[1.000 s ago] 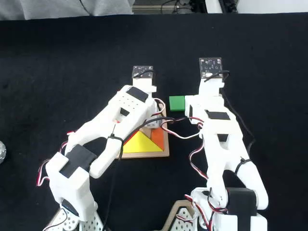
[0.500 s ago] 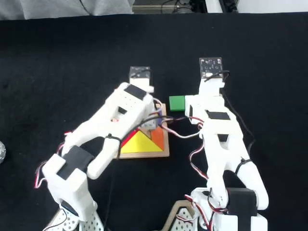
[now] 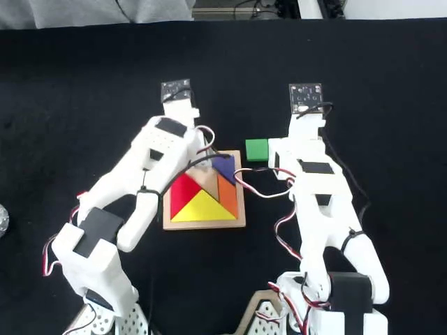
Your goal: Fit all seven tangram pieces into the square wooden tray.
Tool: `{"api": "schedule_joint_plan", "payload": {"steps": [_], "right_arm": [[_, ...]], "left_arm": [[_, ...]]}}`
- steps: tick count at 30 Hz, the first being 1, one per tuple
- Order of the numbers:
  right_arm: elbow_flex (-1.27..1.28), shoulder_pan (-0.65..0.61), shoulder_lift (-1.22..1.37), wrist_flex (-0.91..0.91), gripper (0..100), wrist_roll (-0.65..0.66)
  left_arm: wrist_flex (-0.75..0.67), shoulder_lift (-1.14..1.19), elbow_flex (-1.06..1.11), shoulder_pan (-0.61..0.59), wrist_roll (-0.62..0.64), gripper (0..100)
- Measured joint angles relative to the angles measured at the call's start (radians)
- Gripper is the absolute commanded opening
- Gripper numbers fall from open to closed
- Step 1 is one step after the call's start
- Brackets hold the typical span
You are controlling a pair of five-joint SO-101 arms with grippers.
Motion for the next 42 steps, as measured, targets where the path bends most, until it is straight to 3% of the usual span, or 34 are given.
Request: {"api": "schedule_joint_plan", "payload": {"steps": [19, 28, 35, 38, 42], "right_arm": [[0.0, 0.0, 0.0, 0.0, 1.1, 0.0], [0.0, -0.002, 0.0, 0.0, 1.1, 0.0], [-0.008, 0.006, 0.0, 0.0, 1.1, 0.0], [-0.069, 0.051, 0.005, 0.066, 1.1, -0.005], [-0.183, 0.066, 0.097, 0.158, 1.1, -0.005]], "left_arm": [[-0.006, -0.003, 0.051, 0.074, 0.003, 20], [0.201, -0.245, 0.04, 0.072, 0.0, 20], [0.17, -0.543, 0.198, -0.137, 0.0, 21], [0.034, -0.605, 0.338, -0.285, -0.034, 20], [-0.218, -0.657, 0.565, -0.442, -0.181, 20]]}}
